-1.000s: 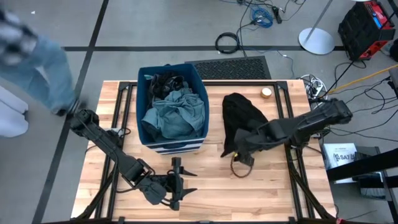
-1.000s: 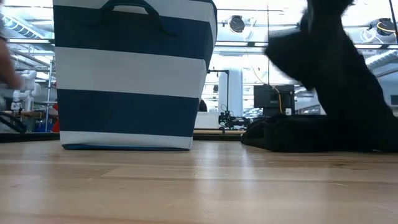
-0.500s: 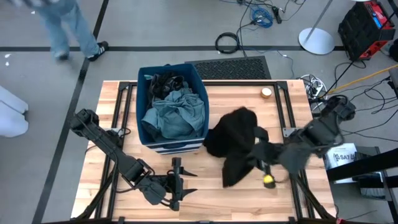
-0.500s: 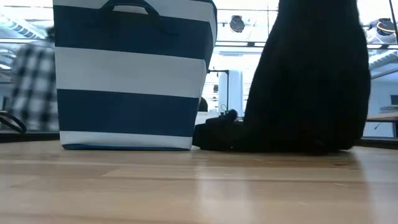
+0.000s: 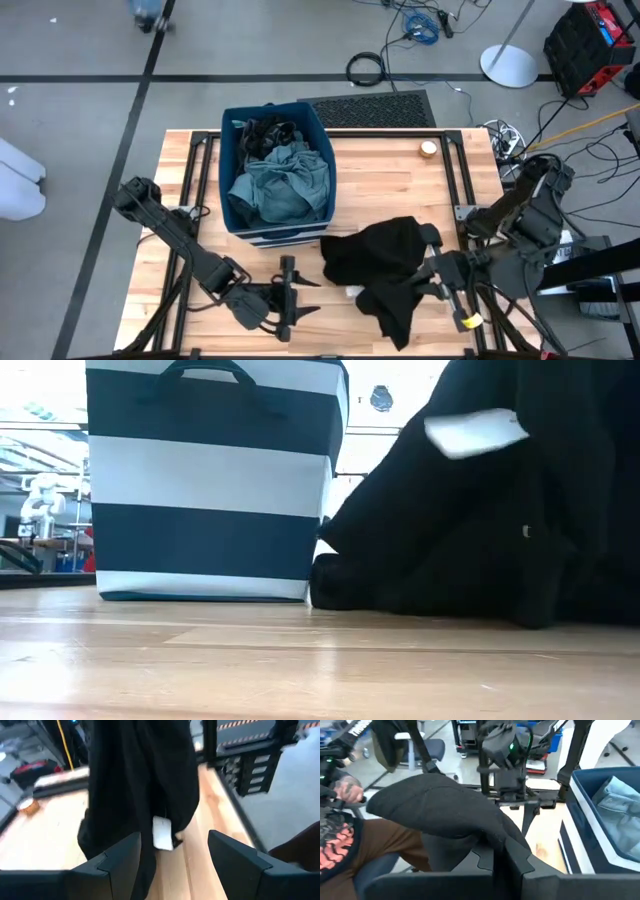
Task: Sort clothes
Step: Put the black shirt into the blue laundry organizer
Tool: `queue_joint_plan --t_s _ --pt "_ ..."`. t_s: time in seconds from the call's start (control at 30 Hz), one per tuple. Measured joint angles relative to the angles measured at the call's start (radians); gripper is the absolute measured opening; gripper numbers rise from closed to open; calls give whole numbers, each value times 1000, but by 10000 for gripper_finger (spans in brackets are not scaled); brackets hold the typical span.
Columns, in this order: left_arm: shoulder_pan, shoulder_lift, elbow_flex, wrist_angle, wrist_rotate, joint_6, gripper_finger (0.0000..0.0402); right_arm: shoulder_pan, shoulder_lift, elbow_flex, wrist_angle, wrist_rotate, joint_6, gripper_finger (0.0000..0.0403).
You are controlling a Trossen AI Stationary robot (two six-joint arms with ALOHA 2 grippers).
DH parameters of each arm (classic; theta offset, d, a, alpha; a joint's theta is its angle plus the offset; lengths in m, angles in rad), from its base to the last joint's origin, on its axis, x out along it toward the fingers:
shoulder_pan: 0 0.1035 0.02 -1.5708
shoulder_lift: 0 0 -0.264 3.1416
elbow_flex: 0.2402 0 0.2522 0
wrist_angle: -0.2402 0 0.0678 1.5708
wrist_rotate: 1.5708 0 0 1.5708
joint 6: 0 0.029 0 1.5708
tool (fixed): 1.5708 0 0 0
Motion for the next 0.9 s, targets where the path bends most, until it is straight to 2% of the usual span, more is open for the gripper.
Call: queue_joint_plan --t_s 0.17,0.33,0.53,0.67,0.9 --pt "46 124 0 2 5 -24 242 29 19 0 -14 25 14 1" --pt "65 248 0 32 -79 5 242 38 34 0 -14 23 26 2" --pt "67 367 0 109 -95 112 242 38 36 0 -37 21 56 3" --pt "93 409 0 119 -177 111 242 38 36 0 -47 21 59 3" --pt "169 438 0 133 -93 119 242 38 36 0 -50 21 52 3"
